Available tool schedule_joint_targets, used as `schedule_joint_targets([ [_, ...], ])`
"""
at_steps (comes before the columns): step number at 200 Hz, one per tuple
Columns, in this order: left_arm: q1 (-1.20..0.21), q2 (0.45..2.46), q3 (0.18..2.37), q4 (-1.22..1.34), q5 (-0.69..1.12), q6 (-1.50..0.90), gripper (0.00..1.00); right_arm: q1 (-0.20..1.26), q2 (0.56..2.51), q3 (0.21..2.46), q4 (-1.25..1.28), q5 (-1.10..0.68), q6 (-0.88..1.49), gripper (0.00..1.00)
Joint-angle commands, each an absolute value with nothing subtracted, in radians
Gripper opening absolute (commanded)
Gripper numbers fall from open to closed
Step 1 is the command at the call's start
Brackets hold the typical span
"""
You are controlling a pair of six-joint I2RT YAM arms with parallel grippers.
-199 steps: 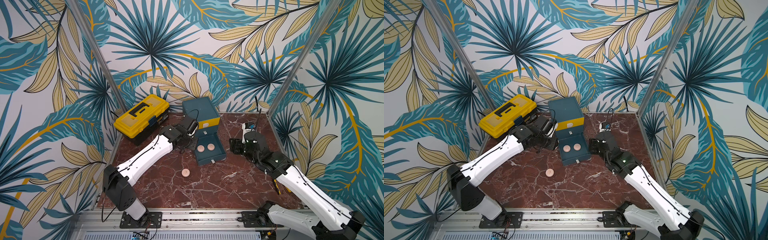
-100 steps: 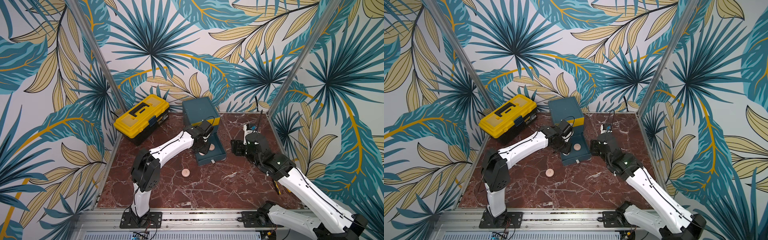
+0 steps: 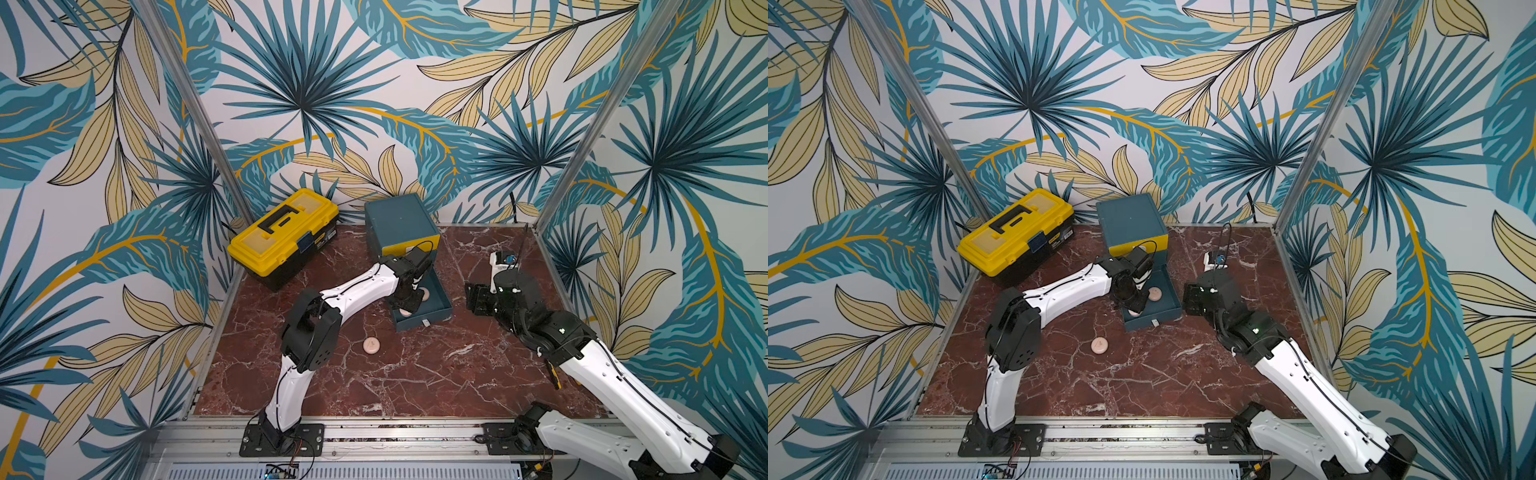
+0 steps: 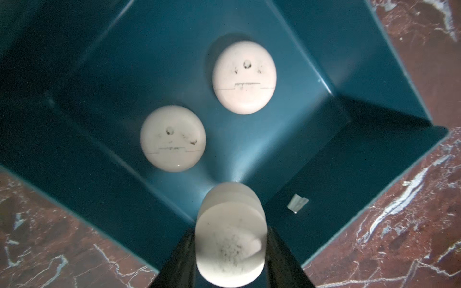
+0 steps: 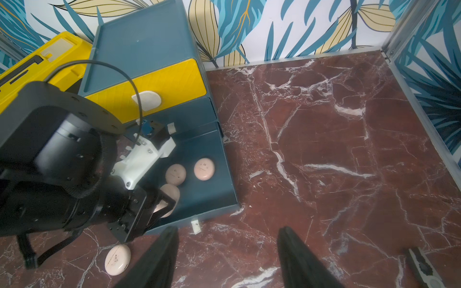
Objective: Put the bluetooth earphones in the drawer according to color
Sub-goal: Place the bluetooth earphone in the drawer.
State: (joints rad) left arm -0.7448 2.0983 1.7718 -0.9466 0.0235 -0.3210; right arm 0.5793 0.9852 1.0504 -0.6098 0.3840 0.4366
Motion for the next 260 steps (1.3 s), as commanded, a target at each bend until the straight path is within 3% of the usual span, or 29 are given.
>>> schedule_joint_targets([
  [1,-0.748,2.104,1.799,-0.928,0.023,-0.306,0.28,0.581,0.982,1.034,-0.627,0.402,0.425,0.68],
  [41,-0.748,2.141,1.804,-0.937,0.02,-0.296,0.3,0.581,0.991,1.035,-0.627,0.4,0.428,0.68],
  [89,-0.748,2.154,1.793,-0.936,0.025,-0.296,0.41,0.581,0.989,1.035,-0.627,0.399,0.427,0.68],
  [135,-0.748,2.17,1.802,-0.945,0.028,-0.293,0.42,0.58,0.986,1.035,-0.629,0.394,0.43,0.68],
  [156,-0.746,2.179,1.808,-0.951,0.026,-0.292,0.49,0.581,0.983,1.035,-0.631,0.394,0.429,0.68],
  [176,-0.743,2.17,1.806,-0.95,0.013,-0.294,0.62,0.581,0.98,1.037,-0.634,0.393,0.429,0.68],
  [221,-0.745,1.981,1.727,-0.83,-0.035,-0.263,0.72,0.58,0.969,1.043,-0.641,0.388,0.422,0.68],
  [260,-0.753,1.733,1.654,-0.704,-0.064,-0.221,0.74,0.58,0.987,1.044,-0.638,0.355,0.42,0.68],
])
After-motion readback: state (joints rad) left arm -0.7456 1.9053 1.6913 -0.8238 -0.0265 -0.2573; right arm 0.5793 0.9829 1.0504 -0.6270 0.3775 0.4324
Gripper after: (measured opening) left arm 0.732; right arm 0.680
